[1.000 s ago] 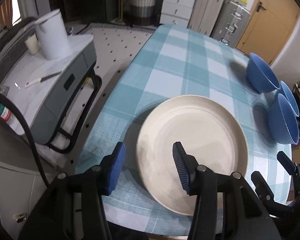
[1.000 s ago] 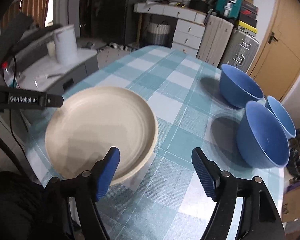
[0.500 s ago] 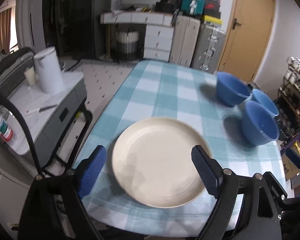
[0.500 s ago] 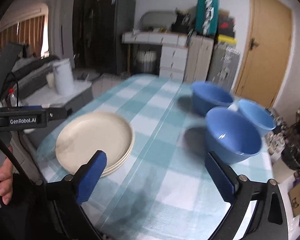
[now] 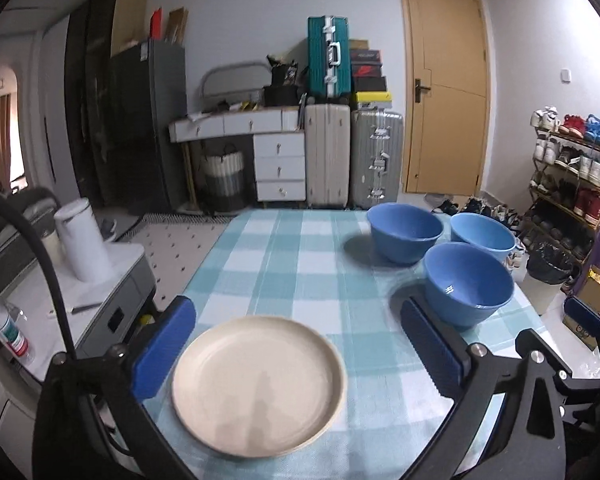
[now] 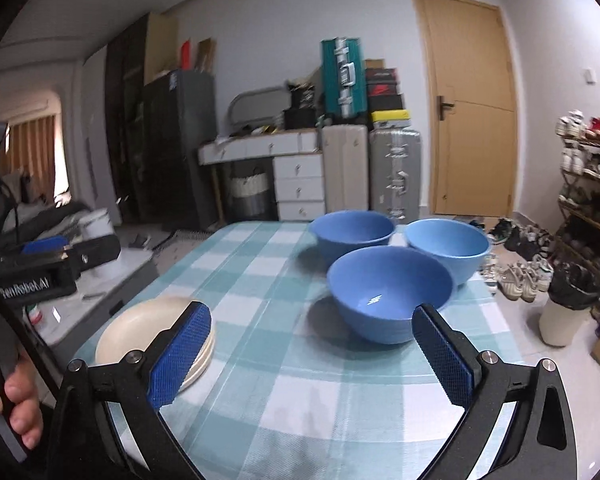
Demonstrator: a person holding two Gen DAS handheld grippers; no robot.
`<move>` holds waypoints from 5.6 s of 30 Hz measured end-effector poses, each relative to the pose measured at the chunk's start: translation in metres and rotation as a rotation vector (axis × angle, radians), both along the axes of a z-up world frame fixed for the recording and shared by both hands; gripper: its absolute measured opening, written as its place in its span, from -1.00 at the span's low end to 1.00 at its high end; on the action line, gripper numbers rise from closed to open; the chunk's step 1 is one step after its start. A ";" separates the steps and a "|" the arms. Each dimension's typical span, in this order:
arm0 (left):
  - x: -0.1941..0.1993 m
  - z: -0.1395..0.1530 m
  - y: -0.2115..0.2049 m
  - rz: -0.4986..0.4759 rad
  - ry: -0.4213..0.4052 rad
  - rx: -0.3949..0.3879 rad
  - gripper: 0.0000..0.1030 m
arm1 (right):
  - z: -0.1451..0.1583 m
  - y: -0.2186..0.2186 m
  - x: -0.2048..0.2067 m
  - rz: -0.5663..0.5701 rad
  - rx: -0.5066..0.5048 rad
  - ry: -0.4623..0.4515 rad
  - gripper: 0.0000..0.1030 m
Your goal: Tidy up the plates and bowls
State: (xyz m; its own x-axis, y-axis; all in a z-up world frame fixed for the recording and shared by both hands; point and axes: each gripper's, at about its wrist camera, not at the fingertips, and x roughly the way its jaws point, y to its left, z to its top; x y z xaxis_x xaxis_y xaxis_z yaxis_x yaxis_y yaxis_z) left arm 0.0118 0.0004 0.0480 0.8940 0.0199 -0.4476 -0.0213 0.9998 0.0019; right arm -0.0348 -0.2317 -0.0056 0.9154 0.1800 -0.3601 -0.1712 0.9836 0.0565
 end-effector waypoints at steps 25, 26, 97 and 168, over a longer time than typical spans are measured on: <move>0.023 -0.019 -0.049 -0.072 -0.044 -0.080 1.00 | 0.005 -0.040 -0.015 -0.240 -0.039 -0.056 0.99; 0.023 -0.019 -0.050 -0.076 -0.040 -0.084 1.00 | 0.005 -0.040 -0.014 -0.241 -0.039 -0.054 0.99; 0.235 -0.104 -0.153 -0.118 0.583 -0.235 0.00 | -0.065 -0.167 0.239 -0.196 0.239 0.537 -0.05; 0.103 -0.129 -0.139 -0.225 0.620 -0.137 -0.81 | -0.077 -0.127 0.104 -0.194 0.270 0.688 -0.87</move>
State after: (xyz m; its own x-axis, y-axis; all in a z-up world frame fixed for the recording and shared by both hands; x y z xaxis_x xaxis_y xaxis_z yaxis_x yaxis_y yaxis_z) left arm 0.1152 -0.1387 -0.0809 0.4467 -0.2306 -0.8644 0.1519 0.9717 -0.1808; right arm 0.0693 -0.3589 -0.0825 0.5250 0.2016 -0.8269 0.1635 0.9295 0.3305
